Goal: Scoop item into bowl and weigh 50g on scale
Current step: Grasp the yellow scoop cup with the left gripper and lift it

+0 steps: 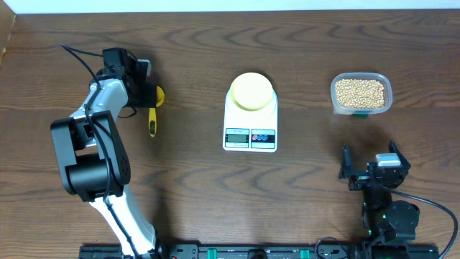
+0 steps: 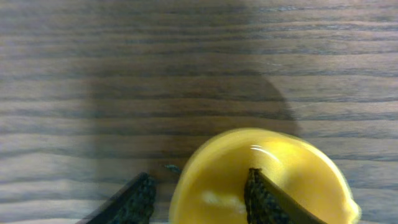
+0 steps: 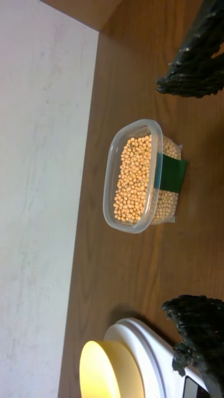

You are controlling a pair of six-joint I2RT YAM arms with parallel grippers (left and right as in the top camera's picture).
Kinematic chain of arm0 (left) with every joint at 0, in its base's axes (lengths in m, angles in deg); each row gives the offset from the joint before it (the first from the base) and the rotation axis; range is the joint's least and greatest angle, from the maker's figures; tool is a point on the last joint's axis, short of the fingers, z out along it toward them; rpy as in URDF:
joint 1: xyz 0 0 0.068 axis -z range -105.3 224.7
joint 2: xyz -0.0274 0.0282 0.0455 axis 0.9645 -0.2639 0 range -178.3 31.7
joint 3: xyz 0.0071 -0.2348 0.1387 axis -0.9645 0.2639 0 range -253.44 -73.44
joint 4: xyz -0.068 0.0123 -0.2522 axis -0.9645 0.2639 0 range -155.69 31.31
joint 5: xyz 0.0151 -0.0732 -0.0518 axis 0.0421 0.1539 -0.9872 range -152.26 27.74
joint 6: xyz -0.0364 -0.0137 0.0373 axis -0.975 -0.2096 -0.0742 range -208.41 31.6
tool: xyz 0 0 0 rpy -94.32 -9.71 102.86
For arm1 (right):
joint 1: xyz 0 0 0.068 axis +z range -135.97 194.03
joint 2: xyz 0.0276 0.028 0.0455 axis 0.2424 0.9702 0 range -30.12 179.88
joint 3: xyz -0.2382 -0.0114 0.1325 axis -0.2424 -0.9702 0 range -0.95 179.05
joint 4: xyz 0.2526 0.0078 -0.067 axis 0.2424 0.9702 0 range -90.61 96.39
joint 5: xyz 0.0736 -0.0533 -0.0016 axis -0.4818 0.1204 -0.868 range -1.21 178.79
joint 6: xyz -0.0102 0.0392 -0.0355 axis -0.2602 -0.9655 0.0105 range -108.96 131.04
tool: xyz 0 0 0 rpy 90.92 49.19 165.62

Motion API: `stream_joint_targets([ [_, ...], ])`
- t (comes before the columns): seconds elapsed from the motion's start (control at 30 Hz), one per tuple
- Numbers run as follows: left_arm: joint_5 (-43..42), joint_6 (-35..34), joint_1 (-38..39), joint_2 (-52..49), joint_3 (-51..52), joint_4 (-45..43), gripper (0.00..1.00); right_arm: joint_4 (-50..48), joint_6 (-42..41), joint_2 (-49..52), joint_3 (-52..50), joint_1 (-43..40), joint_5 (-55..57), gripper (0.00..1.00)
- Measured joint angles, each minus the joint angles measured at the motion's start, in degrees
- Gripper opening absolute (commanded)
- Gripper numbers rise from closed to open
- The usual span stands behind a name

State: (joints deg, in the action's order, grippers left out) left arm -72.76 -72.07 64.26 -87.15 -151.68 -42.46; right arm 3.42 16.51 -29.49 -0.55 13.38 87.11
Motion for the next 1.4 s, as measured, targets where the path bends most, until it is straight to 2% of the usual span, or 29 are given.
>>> stream_joint_targets([
  [0.1, 0.2, -0.3, 0.0, 0.0, 0.0, -0.2, 0.11, 0.0, 0.0, 0.0, 0.0, 0.0, 0.0, 0.99],
  [0.13, 0.4, -0.3, 0.0, 0.0, 0.0, -0.2, 0.08, 0.0, 0.0, 0.0, 0.0, 0.0, 0.0, 0.99],
  [0.33, 0.3, -2.3, 0.0, 0.0, 0.0, -0.6, 0.07, 0.0, 0.0, 0.0, 0.0, 0.0, 0.0, 0.99],
  [0.47, 0.3, -7.9, 0.0, 0.1, 0.0, -0.8, 0.07, 0.0, 0.0, 0.0, 0.0, 0.0, 0.0, 0.99],
  [0.57, 0.4, -15.8, 0.0, 1.4, 0.0, -0.8, 0.08, 0.0, 0.0, 0.0, 0.0, 0.0, 0.0, 0.99],
  [0.63, 0.2, -23.4, 0.0, 3.6, 0.0, 0.1, 0.08, 0.0, 0.0, 0.0, 0.0, 0.0, 0.0, 0.99],
  [0.77, -1.9, -37.6, 0.1, 11.9, 0.0, 2.3, 0.07, 0.0, 0.0, 0.0, 0.0, 0.0, 0.0, 0.99],
  [0.97, -6.2, -50.4, 2.5, 19.9, -0.1, 4.4, 0.08, 0.0, 0.0, 0.0, 0.0, 0.0, 0.0, 0.99],
  [1.27, -7.7, -70.4, 8.1, 20.0, -0.1, 5.0, 0.08, -0.3, 0.0, 0.0, 0.0, 0.0, 0.3, 0.99],
  [1.4, -7.8, -78.7, 9.0, 20.0, -0.1, 4.9, 0.07, -3.5, 0.3, 0.0, 0.0, 0.0, -0.2, 0.99],
])
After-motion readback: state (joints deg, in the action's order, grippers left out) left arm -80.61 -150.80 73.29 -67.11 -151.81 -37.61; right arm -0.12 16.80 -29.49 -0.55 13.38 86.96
